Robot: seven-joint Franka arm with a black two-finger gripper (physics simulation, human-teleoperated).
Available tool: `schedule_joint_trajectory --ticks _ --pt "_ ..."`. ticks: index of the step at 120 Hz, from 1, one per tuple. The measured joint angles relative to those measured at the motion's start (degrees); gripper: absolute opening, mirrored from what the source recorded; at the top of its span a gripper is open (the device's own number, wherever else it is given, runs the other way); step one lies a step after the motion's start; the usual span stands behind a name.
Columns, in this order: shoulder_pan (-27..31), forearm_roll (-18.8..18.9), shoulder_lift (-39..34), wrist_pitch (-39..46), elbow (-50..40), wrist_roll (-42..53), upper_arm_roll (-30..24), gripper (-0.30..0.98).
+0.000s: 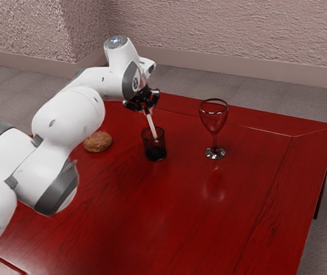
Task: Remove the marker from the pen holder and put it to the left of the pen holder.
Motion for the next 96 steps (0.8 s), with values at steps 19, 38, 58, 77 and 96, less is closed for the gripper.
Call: schedule_joint_trajectory --ticks 19,38,58,77,96 --pt "-0.2 5.64 -9.72 -0.61 -4.28 -0.48 -2.35 -0.05" --pt "22.07 20.52 -15.06 -2.5 -4.64 -0.76 -31.97 -0.05" --pt "28.68 30.29 -14.78 -7.71 -2.76 -0.85 -40.03 -0.04" --pt "28.19 32.56 -0.63 -10.97 10.52 0.73 -36.62 -0.04" --pt "26.92 33.07 3.41 -15.01 14.97 3.49 -33.75 -0.03"
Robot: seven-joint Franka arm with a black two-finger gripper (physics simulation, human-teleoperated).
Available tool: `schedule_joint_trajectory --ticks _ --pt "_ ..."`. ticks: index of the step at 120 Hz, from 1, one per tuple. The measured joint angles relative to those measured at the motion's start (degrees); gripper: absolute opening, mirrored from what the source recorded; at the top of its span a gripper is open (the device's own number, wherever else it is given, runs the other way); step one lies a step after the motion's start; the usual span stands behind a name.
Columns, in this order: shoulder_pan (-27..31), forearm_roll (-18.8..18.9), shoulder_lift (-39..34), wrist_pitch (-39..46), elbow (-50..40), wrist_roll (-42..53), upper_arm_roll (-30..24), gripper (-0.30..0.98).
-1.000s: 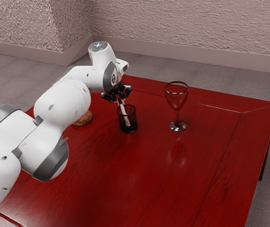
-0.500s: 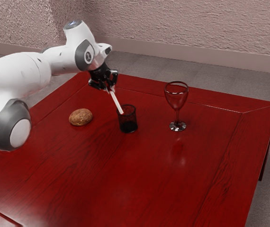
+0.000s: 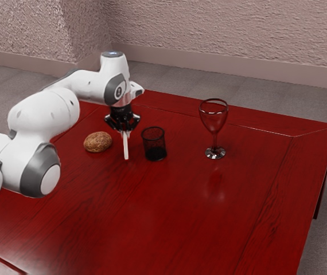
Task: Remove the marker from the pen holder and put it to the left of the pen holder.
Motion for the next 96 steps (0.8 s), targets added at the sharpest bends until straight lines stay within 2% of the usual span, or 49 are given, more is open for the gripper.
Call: schedule_joint_trajectory --ticks 28,44,52,58,67,79,87,96 --pt "-2.6 -1.72 2.48 -1.47 2.74 3.48 1.66 0.16" --pt "-2.61 -3.11 2.94 -1.59 2.84 4.81 2.85 0.15" --pt "-1.96 -3.7 1.12 -1.75 2.63 5.55 2.62 0.29" --pt "-1.65 -4.1 -4.58 -1.87 -0.32 6.07 2.38 0.37" --pt "-0.48 -4.28 -23.4 -2.24 -18.43 6.91 -1.27 0.46" --pt "-0.02 -4.36 -41.3 -4.85 -34.54 8.11 -3.22 0.55" --pt "-0.26 -4.38 -47.61 -6.84 -40.97 8.81 -4.07 0.59" --pt "-0.97 -3.86 -51.71 -9.33 -41.86 10.05 -5.67 0.62"
